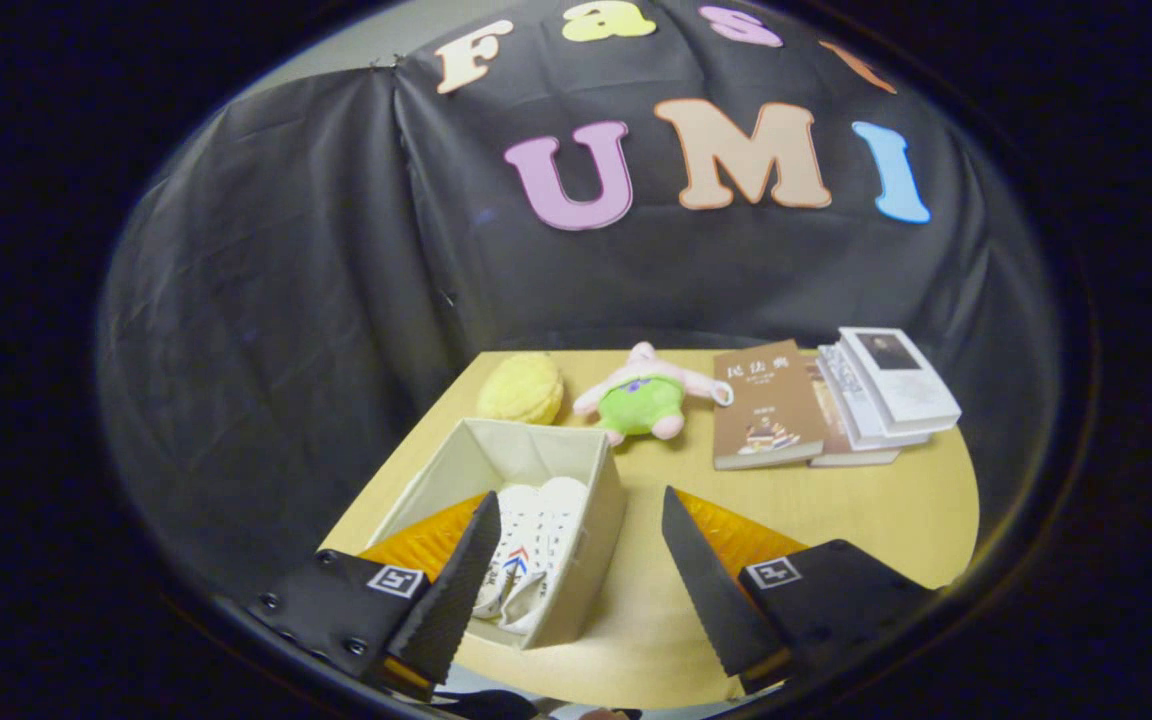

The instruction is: Open the storage box then place both shoes into the box .Put the left shoe in first, then the right shoe, with the right side of both shoes facing outward in a uniform manner.

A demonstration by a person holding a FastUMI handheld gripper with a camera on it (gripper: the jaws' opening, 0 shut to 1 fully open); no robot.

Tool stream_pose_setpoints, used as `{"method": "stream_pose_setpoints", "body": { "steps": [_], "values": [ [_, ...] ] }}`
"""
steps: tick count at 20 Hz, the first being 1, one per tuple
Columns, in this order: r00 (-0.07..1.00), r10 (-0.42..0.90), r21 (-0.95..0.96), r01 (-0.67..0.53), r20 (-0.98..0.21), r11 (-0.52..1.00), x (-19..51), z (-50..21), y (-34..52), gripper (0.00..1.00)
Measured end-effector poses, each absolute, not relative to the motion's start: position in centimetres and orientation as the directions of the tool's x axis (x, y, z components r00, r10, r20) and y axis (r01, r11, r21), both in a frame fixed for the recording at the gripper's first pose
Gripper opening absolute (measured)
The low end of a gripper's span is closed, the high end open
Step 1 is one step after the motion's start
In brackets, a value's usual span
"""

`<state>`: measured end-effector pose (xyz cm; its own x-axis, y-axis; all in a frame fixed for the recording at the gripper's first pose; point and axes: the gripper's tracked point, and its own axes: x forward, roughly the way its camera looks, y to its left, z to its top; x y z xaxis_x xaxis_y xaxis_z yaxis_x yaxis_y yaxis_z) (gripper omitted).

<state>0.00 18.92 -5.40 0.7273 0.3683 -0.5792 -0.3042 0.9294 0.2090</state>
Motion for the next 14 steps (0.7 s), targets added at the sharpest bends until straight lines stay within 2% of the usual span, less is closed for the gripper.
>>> {"method": "stream_pose_setpoints", "body": {
  "steps": [5, 14],
  "values": [
    [0.827, 0.333, 0.129, -0.309, -0.453, 0.942, -1.3, -1.5, 14.0, 1.0],
    [0.943, 0.187, 0.045, -0.181, -0.274, 0.982, -2.7, 0.9, 6.8, 1.0]
  ]
}}
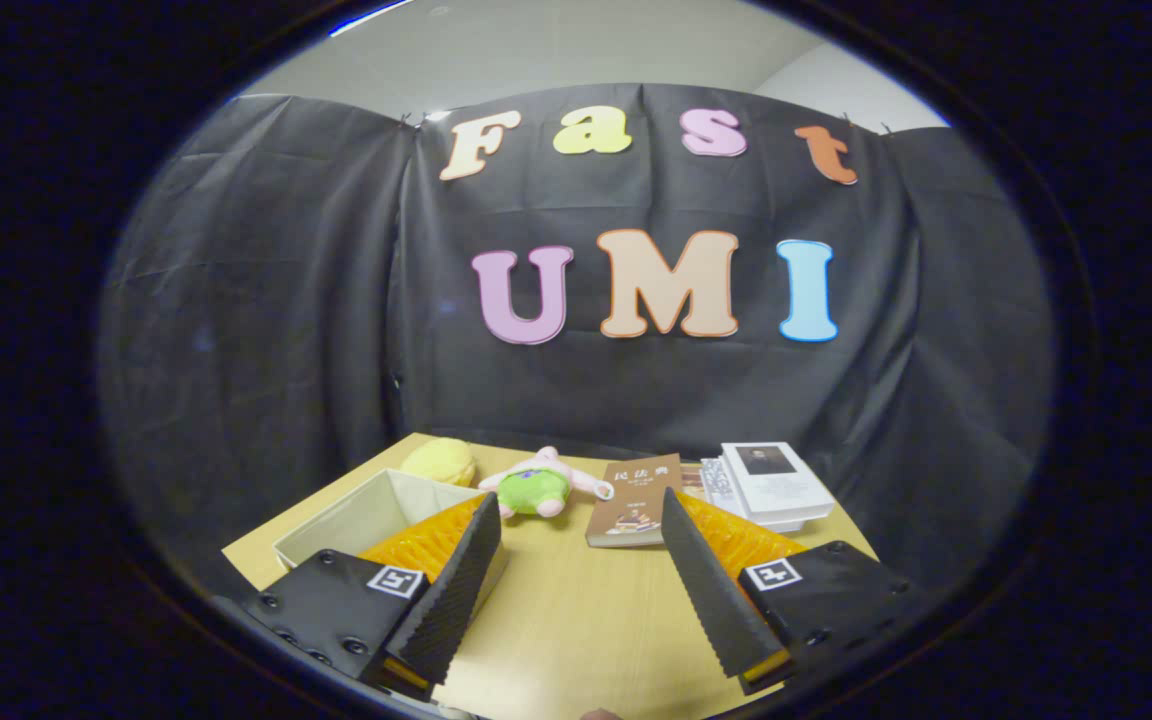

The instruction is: Open the storage box then place both shoes into the box .Put the left shoe in first, then the right shoe, with the right side of both shoes facing outward in a uniform manner.

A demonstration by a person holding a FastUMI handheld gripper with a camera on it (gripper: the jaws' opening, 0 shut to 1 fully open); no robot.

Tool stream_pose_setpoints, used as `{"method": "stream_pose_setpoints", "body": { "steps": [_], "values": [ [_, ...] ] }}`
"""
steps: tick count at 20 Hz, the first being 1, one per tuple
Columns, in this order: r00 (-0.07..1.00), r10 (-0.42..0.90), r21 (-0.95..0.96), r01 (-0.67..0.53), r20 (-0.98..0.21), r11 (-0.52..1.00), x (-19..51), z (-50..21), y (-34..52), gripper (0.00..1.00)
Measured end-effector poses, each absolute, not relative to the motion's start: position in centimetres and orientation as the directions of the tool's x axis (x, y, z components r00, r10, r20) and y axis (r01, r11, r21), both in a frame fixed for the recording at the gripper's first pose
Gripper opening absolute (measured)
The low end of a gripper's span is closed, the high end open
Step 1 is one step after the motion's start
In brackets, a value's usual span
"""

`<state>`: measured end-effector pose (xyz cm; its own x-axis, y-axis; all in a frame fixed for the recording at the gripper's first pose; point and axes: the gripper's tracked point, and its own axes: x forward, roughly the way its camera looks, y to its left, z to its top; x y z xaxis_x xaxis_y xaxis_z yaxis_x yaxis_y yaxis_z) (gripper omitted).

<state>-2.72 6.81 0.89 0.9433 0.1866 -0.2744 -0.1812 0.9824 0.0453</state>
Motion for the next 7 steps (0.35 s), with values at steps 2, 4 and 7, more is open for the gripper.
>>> {"method": "stream_pose_setpoints", "body": {
  "steps": [2, 4, 7],
  "values": [
    [0.954, 0.16, 0.046, -0.153, -0.255, 0.987, -3.0, 1.1, 5.6, 1.0],
    [0.964, 0.14, 0.043, -0.133, -0.227, 0.99, -3.0, 1.7, 4.7, 1.0],
    [0.974, 0.121, 0.036, -0.116, -0.193, 0.993, -2.9, 2.5, 4.1, 1.0]
  ]
}}
